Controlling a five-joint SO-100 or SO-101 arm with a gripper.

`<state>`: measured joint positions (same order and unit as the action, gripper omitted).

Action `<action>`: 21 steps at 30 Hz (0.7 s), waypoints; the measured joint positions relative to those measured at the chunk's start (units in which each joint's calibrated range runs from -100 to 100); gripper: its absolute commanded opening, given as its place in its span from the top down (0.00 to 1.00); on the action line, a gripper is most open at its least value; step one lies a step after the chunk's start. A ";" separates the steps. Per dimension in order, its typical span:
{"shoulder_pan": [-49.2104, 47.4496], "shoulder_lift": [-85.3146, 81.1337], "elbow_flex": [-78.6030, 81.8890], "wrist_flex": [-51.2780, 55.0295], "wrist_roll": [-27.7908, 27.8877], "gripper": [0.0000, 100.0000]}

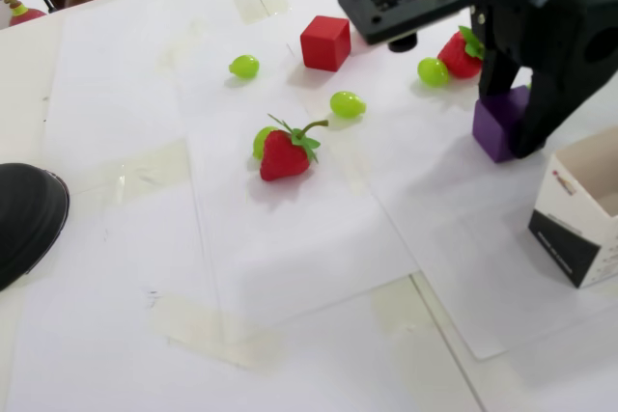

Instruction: Put the purple cube on top of the red cube

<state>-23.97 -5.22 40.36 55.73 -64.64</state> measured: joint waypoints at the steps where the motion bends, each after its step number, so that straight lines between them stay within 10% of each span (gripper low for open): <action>1: 0.52 0.00 -1.27 1.74 0.88 0.87; 21: 24.94 4.91 -29.41 18.74 22.86 0.88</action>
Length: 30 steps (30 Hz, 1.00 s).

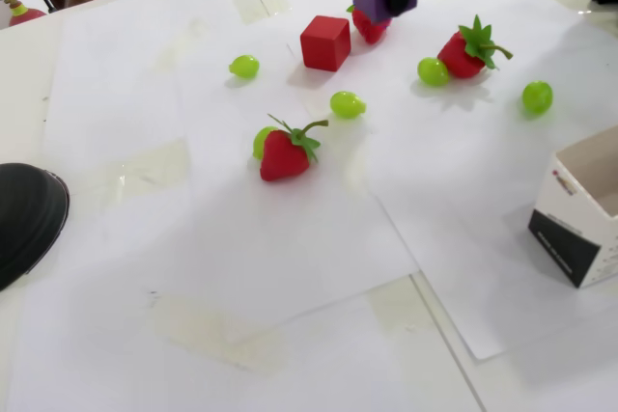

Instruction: Put the purple cube on top of the red cube

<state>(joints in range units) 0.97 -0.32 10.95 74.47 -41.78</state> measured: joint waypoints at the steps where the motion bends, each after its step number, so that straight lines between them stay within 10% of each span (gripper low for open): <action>1: 0.97 0.55 -0.72 -0.32 0.88 0.88; 30: 8.31 19.63 -18.91 0.79 12.26 0.88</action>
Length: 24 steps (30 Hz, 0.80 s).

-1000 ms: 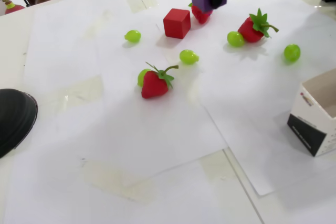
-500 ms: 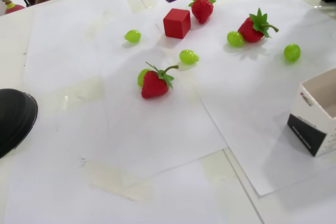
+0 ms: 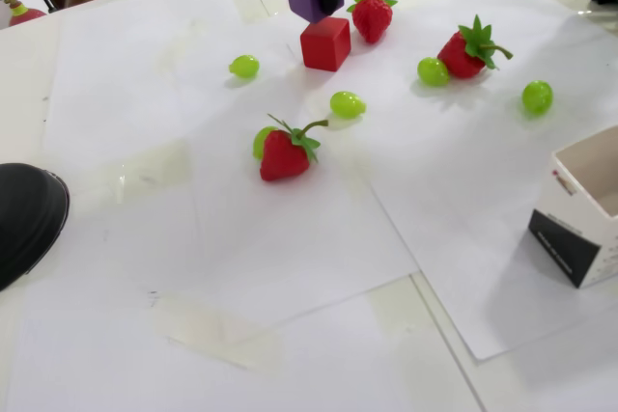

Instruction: Put the purple cube on top of the red cube

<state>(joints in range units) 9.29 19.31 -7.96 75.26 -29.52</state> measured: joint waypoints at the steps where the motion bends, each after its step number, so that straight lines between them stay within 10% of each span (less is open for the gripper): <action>1: 0.00 0.18 -0.09 0.24 0.00 0.88; 24: 0.15 3.91 -0.45 0.24 0.00 0.80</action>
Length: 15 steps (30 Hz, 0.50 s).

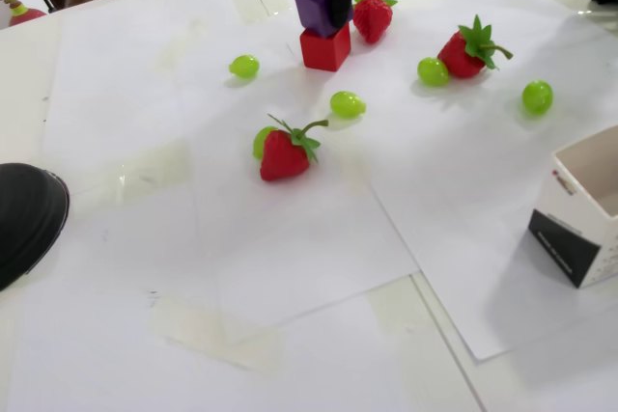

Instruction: Put the purple cube on top of the red cube

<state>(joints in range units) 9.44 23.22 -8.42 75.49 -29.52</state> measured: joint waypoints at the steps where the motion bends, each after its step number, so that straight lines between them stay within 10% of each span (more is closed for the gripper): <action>1: 0.00 0.00 0.00 -0.16 0.00 0.79; 15: -1.12 0.09 0.00 0.79 -1.56 0.60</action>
<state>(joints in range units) 8.31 23.31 -8.42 76.28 -31.09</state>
